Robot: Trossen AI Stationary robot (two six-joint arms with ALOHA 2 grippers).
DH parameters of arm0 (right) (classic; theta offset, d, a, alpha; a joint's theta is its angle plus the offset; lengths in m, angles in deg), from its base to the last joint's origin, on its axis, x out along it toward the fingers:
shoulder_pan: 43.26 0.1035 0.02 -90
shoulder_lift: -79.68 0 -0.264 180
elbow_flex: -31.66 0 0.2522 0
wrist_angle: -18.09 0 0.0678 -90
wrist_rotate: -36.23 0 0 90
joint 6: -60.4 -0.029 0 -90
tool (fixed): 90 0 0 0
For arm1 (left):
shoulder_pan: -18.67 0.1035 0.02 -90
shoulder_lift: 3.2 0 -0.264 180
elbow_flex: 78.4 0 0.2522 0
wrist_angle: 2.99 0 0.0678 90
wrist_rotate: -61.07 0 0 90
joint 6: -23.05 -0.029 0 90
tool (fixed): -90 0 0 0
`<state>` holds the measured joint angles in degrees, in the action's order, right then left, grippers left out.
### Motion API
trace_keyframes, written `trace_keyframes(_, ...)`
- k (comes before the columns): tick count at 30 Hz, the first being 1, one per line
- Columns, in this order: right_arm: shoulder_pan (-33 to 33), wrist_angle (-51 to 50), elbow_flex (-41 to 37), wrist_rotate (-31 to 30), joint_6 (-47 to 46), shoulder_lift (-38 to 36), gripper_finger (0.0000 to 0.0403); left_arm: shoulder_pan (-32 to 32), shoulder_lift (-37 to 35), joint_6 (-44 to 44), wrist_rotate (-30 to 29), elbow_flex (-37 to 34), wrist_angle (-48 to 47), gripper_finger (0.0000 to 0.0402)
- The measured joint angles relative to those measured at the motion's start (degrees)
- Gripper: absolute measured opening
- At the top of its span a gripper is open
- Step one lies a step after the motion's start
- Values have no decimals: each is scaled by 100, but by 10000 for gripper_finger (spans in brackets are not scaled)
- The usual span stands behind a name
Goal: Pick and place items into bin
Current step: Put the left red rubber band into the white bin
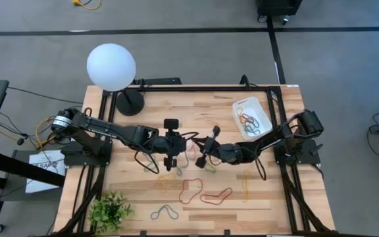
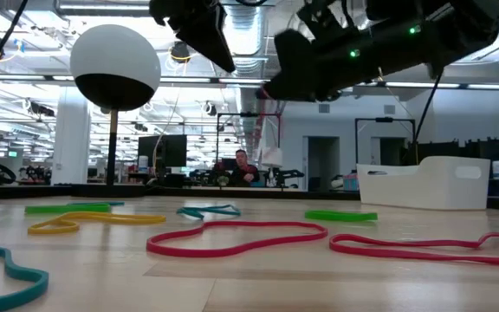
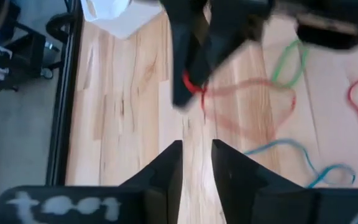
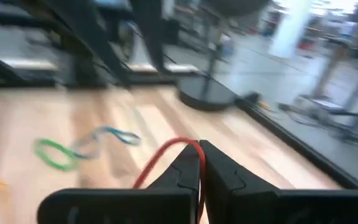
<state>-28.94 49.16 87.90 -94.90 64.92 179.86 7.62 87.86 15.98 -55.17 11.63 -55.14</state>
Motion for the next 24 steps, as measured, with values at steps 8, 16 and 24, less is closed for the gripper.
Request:
trace_keyframes(8,166,-2685,-2,-2320,-248,-1177,0,2,-42,709,-1284,0,-1288,73)
trace_keyframes(16,-117,-5728,1,-3193,-1321,-3339,0,55,-315,2129,-1519,0,-3456,63)
trace_keyframes(24,-1421,-10253,-138,-1714,-5550,-4593,0,2,-1013,3568,-2069,0,-4724,63)
